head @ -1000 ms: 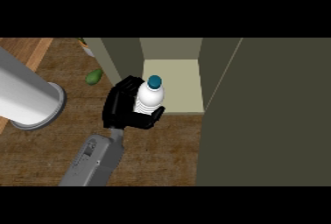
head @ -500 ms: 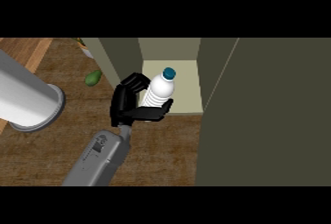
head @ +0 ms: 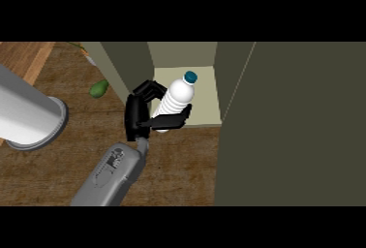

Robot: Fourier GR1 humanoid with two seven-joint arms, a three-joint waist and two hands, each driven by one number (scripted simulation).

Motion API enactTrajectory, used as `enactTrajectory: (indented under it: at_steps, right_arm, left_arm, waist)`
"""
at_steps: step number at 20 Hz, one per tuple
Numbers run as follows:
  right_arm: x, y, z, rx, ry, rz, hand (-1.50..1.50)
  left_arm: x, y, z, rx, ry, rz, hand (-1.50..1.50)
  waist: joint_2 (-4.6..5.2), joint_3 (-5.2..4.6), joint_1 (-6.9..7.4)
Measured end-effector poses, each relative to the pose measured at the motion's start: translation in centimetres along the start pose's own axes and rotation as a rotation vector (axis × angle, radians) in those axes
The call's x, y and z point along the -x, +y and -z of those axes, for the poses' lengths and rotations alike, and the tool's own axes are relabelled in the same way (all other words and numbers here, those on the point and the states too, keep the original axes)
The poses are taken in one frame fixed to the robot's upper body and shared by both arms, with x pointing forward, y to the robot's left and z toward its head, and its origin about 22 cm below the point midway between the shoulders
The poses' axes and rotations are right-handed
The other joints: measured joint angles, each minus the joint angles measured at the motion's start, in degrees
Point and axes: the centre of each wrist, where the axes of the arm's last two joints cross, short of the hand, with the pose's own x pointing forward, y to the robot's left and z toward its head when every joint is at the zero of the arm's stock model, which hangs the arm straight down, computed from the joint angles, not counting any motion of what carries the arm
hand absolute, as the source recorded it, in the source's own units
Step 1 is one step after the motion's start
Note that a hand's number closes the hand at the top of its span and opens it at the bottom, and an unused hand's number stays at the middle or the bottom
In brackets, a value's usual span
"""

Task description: Pick up the bottled water, place it into the cabinet and close the cabinet

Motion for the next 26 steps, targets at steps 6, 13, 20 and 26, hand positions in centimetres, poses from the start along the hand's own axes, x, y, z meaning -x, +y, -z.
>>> enactTrajectory:
  at_steps: [6, 13, 20, 26]
  right_arm:
    - [0.2, -0.1, 0.1, -0.016, 0.007, 0.003, -1.5]
    - [0.2, 0.2, 0.0, -0.03, 0.019, 0.009, -1.5]
    - [0.3, -0.1, 0.0, -0.036, 0.018, 0.004, -1.5]
    - [0.6, -0.3, 0.0, -0.036, 0.014, 0.008, -1.5]
  left_arm:
    - [0.3, -0.2, 0.0, -0.046, -0.019, 0.084, 1.5]
    - [0.9, -0.1, 0.0, -0.084, -0.057, 0.2, 1.5]
    - [1.4, -0.4, 1.1, -0.11, -0.112, 0.337, -1.5]
    - [-0.5, -0.1, 7.1, -0.074, -0.092, 0.431, -1.5]
  waist:
    - [0.07, 0.11, -0.73]
    - [0.12, 0.24, -1.61]
    - [0.6, 0.26, -2.32]
    - [2.11, -0.19, -3.25]
